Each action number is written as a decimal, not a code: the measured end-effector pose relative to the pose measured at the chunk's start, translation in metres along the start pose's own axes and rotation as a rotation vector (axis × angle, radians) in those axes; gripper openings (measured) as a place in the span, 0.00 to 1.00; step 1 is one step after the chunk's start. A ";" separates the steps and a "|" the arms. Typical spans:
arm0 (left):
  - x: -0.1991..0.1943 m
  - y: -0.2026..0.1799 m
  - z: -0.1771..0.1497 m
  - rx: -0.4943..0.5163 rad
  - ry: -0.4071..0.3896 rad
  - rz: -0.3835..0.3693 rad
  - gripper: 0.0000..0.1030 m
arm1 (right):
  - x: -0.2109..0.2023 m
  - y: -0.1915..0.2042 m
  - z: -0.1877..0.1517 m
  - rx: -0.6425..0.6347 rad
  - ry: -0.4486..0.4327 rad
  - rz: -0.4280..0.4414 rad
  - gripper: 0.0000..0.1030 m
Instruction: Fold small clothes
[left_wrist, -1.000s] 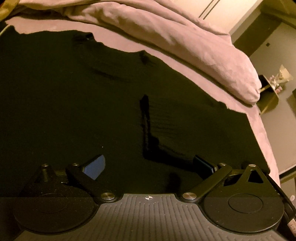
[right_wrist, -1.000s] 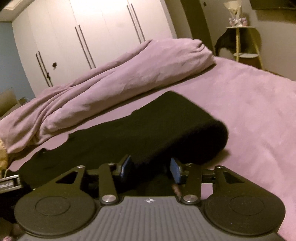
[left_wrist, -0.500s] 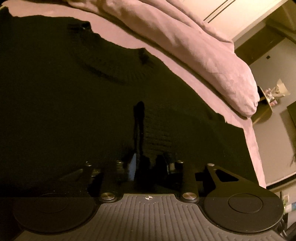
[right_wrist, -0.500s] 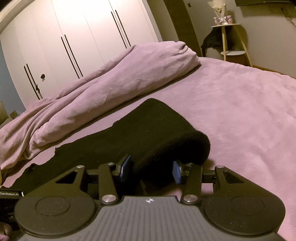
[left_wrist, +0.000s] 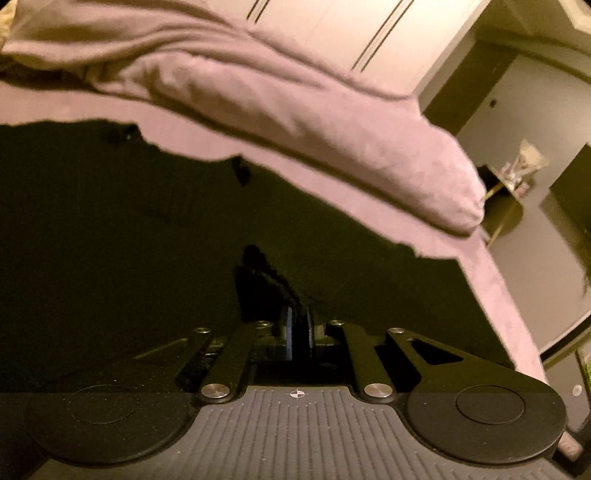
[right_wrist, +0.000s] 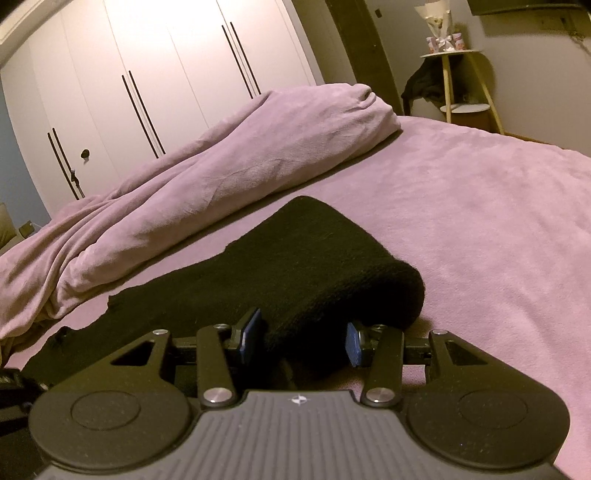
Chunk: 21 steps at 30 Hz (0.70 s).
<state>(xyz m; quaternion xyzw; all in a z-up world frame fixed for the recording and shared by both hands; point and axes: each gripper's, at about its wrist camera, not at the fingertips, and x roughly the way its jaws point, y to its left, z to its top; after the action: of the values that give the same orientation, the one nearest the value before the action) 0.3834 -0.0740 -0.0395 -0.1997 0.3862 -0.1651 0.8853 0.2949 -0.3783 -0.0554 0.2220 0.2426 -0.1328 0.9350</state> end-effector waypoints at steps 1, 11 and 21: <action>-0.003 0.001 0.002 -0.015 -0.011 -0.011 0.09 | 0.000 0.000 0.000 0.003 0.000 0.001 0.44; -0.032 0.036 0.026 -0.084 -0.101 0.051 0.08 | 0.000 -0.002 0.001 0.023 0.013 0.044 0.48; -0.049 0.084 0.034 -0.046 -0.079 0.346 0.16 | 0.005 0.014 -0.007 -0.005 0.068 0.113 0.48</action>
<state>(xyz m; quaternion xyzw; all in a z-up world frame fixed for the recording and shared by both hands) 0.3886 0.0283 -0.0289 -0.1567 0.3833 0.0067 0.9102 0.3018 -0.3633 -0.0583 0.2375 0.2616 -0.0717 0.9327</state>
